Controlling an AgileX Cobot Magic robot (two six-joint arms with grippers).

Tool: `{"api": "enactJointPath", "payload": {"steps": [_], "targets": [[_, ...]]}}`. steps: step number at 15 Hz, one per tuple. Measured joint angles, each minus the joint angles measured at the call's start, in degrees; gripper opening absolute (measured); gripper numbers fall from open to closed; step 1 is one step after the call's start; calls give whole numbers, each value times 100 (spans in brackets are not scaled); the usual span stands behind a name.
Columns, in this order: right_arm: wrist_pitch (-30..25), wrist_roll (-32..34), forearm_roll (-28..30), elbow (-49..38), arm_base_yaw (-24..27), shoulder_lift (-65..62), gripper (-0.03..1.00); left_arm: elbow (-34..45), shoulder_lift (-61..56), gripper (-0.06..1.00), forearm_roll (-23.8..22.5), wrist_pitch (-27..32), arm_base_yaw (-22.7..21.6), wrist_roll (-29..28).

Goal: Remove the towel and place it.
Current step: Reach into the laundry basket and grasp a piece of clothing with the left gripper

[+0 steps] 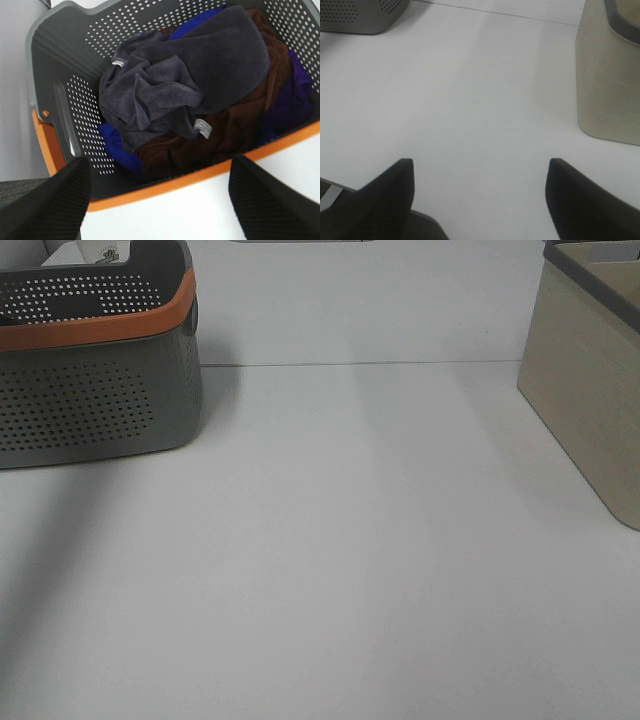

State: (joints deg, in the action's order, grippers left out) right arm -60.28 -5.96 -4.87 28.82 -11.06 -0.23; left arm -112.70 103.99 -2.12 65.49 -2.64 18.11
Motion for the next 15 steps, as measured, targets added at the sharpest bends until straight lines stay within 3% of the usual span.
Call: {"api": "enactJointPath", "payload": {"steps": [2,4,6,9,11,15], "targets": [[0,6,0,0,0,0,72,-372,401,71,275,80,-281,223],[0,57,0,0,0,0,72,-521,756,71,837,86,-768,882],[0,138,40,0,0,0,72,-527,1066,71,1656,46,-1283,1707],[0,309,120,0,0,0,72,-527,1530,71,3083,-275,-1937,2263],[0,327,126,0,0,0,72,-533,1811,71,3610,-596,-2051,2865],[0,395,132,0,0,0,72,-579,2194,71,3839,-831,-1822,3438]]}}
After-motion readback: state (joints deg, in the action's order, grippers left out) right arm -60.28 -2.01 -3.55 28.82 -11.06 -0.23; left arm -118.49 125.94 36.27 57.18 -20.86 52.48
